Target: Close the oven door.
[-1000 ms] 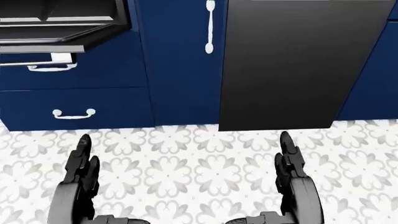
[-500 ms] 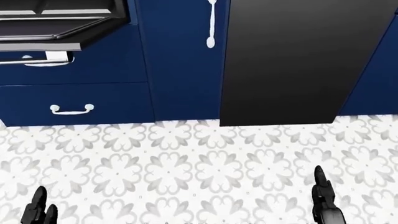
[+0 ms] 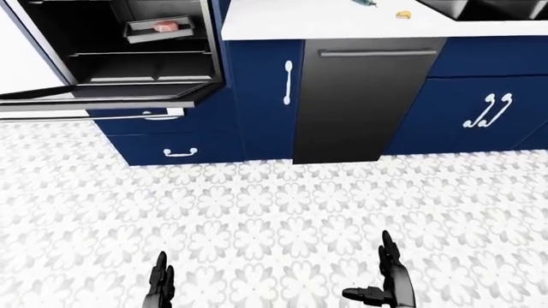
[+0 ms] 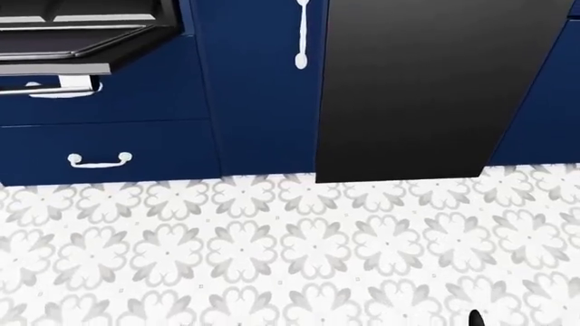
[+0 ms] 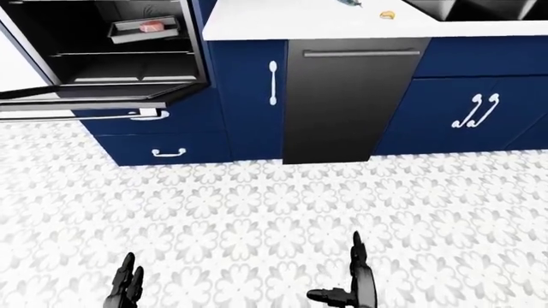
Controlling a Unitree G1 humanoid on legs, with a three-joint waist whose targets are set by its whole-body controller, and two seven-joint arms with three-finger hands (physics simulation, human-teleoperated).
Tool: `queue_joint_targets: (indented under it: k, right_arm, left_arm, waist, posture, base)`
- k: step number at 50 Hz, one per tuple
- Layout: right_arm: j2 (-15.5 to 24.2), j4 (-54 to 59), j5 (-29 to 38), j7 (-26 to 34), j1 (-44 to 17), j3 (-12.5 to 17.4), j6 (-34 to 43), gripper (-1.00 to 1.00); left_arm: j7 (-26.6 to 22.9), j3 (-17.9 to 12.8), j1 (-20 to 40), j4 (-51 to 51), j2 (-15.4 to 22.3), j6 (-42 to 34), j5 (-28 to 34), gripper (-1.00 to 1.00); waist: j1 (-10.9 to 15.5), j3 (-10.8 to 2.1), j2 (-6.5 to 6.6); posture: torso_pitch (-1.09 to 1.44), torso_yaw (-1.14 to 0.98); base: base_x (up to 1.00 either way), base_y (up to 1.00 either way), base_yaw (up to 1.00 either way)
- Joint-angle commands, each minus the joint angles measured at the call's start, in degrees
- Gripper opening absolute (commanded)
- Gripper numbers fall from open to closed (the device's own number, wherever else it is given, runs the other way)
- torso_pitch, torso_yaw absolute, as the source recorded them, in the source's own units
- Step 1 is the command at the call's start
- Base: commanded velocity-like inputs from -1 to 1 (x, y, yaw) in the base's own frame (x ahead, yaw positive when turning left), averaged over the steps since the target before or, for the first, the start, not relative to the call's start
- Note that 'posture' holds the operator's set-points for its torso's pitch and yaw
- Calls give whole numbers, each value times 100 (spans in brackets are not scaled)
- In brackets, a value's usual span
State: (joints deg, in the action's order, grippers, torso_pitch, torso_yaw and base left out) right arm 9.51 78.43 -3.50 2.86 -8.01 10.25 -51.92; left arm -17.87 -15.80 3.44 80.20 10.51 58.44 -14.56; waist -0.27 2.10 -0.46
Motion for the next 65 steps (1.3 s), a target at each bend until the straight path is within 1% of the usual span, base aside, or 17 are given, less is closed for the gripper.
queue_joint_targets:
  k: [1, 4, 8, 18, 21, 22, 26, 31, 33, 35, 36, 37, 44, 50, 60, 63, 65]
  right_arm:
    - [75, -140, -54, -21, -88, 33, -192, 100]
    - [73, -137, -99, 1, -65, 47, -192, 100]
    - [68, -121, -61, -48, 6, 20, -190, 100]
    - [72, -126, -51, -25, 1, 17, -155, 100]
    - [71, -125, -60, 5, 1, 21, -163, 100]
    - [69, -125, -66, 12, 0, 24, -163, 100]
    - [54, -167, -46, -11, -19, 20, -68, 100]
    - [168, -120, -285, 346, -168, 127, 170, 100]
    - [165, -114, -242, 277, -156, 108, 114, 100]
    - [205, -83, -244, 309, -195, 138, 128, 100]
    - [256, -64, -277, 387, -251, 184, 190, 100]
    - [206, -71, -205, 281, -198, 148, 94, 100]
    - [251, -30, -159, 311, -245, 216, 107, 100]
    - [297, 5, -116, 399, -283, 343, 155, 100]
    - [85, -58, -15, 107, -61, 188, -63, 100]
    - [51, -46, 8, 22, 41, 130, -55, 100]
    - [43, -37, 64, -39, 91, 78, 69, 100]
  left_arm:
    - [36, -33, 54, -134, 42, 210, 15, 100]
    - [76, -99, -25, -115, 58, 235, 33, 100]
    - [10, -204, -86, -90, 72, 152, 24, 100]
    - [52, -204, -70, -107, 39, 137, 63, 100]
    - [70, -187, -75, -110, 33, 133, 68, 100]
    - [75, -180, -73, -109, 36, 125, 74, 100]
    - [57, -170, -72, -108, 35, 112, 68, 100]
    - [28, -178, -88, -105, 28, 111, 68, 100]
    - [27, -176, -91, -104, 23, 107, 75, 100]
    - [29, -174, -94, -104, 19, 104, 81, 100]
    - [30, -174, -94, -104, 18, 106, 83, 100]
    - [27, -175, -94, -104, 20, 106, 82, 100]
    - [35, -168, -107, -105, 6, 120, 96, 100]
    - [-49, -192, -137, -97, 3, 91, 51, 100]
    - [-42, -223, -154, -91, 11, 54, 49, 100]
    - [0, -200, -210, -71, 22, -97, 148, 100]
    - [112, -139, -261, -59, 32, -370, 336, 100]
  waist:
    - [-3, -178, 37]
    - [-20, -63, 45]
    - [27, -11, 389]
    - [-19, 1, -82]
    - [-39, -84, -443]
    - [-98, -29, -141]
    - [-93, -102, -239]
    - [-63, -20, 46]
    - [-58, -34, 303]
    - [2, -168, 760]
    - [26, -64, 382]
    - [17, -56, 456]
    - [15, -35, 90]
    - [-15, -74, -457]
    - [-43, -34, -36]
    - [-47, -36, 307]
    - [-1, -151, 751]
  posture:
    - [0, 0]
    - [0, 0]
    - [0, 0]
    - [0, 0]
    - [0, 0]
    - [0, 0]
    - [0, 0]
    - [0, 0]
    - [0, 0]
    - [0, 0]
    - [0, 0]
    - [0, 0]
    - [0, 0]
    - [0, 0]
    - [0, 0]
    - [0, 0]
    - [0, 0]
  base:
    - [0, 16, 0]
    - [0, 18, 0]
    - [0, 19, 0]
    - [0, 24, 0]
    - [0, 24, 0]
    - [0, 26, 0]
    - [0, 24, 0]
    - [0, 24, 0]
    - [0, 24, 0]
    - [0, 25, 0]
    - [0, 25, 0]
    - [0, 24, 0]
    - [0, 24, 0]
    - [0, 24, 0]
    - [0, 24, 0]
    - [0, 24, 0]
    - [0, 24, 0]
